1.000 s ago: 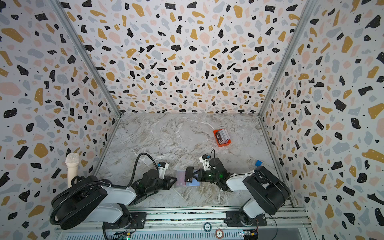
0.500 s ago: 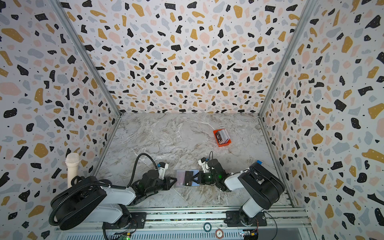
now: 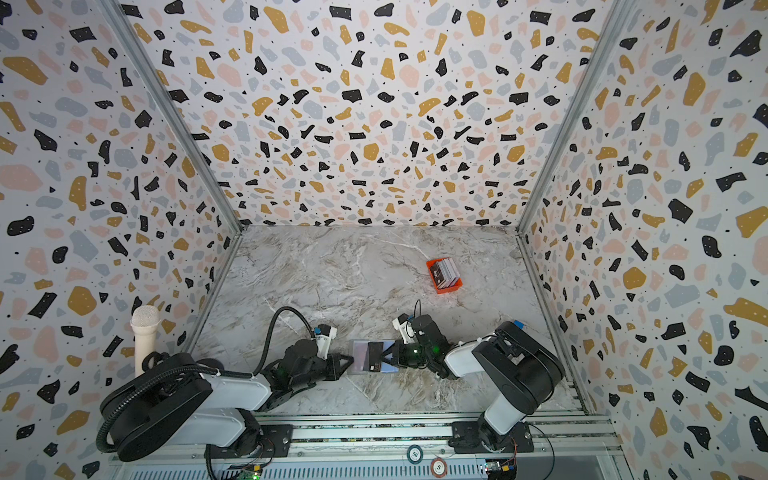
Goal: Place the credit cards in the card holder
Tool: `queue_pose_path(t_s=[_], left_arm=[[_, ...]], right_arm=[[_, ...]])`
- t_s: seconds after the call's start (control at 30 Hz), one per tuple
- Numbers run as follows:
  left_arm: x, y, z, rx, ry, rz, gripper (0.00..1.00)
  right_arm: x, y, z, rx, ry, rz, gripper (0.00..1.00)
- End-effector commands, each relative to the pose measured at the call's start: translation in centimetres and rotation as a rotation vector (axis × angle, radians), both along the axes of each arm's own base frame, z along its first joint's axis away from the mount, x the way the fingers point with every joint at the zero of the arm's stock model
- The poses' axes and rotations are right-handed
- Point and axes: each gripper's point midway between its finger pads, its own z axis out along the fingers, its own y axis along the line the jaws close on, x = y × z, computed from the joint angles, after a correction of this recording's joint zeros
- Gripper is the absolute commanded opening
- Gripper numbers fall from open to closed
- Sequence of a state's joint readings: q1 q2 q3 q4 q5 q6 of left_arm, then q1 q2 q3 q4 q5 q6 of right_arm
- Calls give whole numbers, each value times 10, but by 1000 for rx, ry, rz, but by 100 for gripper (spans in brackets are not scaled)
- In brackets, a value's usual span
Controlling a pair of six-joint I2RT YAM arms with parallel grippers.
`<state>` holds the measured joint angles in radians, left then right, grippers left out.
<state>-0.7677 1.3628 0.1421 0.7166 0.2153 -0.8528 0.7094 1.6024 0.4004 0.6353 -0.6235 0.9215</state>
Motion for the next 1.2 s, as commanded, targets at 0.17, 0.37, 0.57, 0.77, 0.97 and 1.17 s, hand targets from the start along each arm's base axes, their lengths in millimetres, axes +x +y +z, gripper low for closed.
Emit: queue_pose_path(t_s=[0.17,0.37,0.57,0.77,0.97,1.17], left_arm=[[-3,1,-2,5,1,-4,0],[-3,1,-2,0,2,-5,0],[-3,1,-1,0,-1,-3,0],[-3,1,0,-3,0,-6,0],[-4,0,0,-3,1,-10,0],[-4,1,-1,-5,2,-10,0]], right_arm=[[-19,-7,-17,-64,72,38,0],[-19,-11,-15,-69,70,26,0],[-21,-11,-15,-68,83,26,0],[-23,-13,-13,-65,87,27,0],[-24,-16,-13,-64,89,19,0],[-26,-18,-13,-60,91,14,0]])
